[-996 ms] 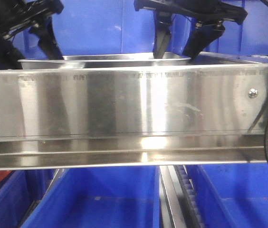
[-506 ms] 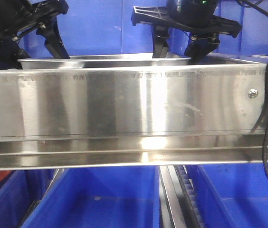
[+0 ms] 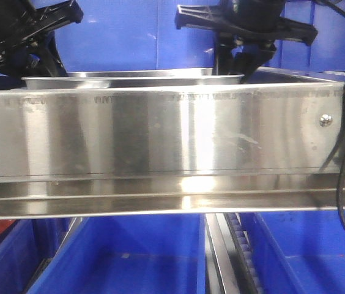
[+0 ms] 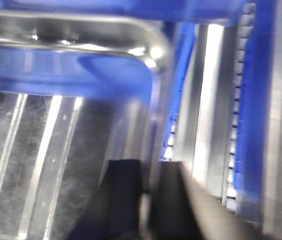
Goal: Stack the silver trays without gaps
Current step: 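Lower both grippers and grasp the silver tray's opposite rims, then lift the silver tray with both grippers and pull it off the shelf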
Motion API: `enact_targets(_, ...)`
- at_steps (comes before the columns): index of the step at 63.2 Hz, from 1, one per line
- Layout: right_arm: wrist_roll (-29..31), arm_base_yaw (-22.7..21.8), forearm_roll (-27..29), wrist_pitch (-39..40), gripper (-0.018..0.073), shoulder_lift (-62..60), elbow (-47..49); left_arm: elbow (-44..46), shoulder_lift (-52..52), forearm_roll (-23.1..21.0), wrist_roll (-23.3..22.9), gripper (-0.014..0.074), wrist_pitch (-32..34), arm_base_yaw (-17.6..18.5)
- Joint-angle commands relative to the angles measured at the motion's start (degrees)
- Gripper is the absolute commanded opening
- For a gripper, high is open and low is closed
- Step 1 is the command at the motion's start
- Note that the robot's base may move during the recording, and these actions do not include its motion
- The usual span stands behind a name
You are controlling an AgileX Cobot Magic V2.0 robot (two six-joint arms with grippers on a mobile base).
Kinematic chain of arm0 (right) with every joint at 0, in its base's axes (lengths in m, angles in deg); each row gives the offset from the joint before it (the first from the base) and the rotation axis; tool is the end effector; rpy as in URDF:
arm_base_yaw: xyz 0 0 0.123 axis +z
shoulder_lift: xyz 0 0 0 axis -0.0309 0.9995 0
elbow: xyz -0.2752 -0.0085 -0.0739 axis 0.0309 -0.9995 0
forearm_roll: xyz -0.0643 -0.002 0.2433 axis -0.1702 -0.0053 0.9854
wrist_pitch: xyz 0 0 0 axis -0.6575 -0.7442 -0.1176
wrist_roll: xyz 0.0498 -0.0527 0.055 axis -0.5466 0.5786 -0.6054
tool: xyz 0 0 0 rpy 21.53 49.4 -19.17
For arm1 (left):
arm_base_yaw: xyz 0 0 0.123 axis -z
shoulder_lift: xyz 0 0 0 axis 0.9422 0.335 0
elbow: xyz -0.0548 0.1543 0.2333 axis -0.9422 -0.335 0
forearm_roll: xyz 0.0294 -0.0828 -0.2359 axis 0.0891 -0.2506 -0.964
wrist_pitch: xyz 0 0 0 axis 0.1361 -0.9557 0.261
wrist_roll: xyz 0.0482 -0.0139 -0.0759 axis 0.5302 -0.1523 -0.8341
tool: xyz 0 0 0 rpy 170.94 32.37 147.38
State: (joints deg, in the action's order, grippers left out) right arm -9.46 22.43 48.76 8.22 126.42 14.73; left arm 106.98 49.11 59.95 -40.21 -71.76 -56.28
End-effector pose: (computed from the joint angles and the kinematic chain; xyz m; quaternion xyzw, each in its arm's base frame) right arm 0.3575 0.1676 0.2773 -0.0299 0.9716 0.1216 0.2008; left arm 0.3444 -0.1082 0.2720 0.0498 0.9579 -0.1664 0.2284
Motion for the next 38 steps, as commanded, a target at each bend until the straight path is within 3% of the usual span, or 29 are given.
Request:
enact_targets(1,1.0,0.3,0.1,-1.7,-0.0076,0.1,0.0,0.4,-0.2,-2.0,0.4,-0.0018,-1.1,0.3)
enact_targets(13,1.0,0.9,-1.4,-0.9,-0.0078,-2.4,0.0,0.4,-1.5,-1.4,0.4,-0.0018,-2.4,0.5)
enact_targets(38,-1.0,2.9,-7.2,2.6,-0.0078,-10.9,0.0,0.6,-11.7,-1.0,-1.1,-0.0018,2.8,0.5)
